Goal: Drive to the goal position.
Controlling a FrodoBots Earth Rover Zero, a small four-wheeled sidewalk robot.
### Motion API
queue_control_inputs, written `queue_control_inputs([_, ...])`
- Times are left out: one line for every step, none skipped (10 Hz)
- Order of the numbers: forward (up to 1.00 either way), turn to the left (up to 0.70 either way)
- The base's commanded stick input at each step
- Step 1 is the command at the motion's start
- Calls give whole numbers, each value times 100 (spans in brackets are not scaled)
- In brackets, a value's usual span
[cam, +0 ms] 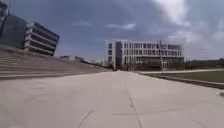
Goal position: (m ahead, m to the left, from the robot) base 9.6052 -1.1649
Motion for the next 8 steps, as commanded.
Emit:
queue_control_inputs([70, 0])
queue_control_inputs([70, 0])
queue_control_inputs([70, 0])
queue_control_inputs([70, 0])
queue_control_inputs([70, 0])
queue_control_inputs([70, 0])
queue_control_inputs([70, 0])
queue_control_inputs([70, 0])
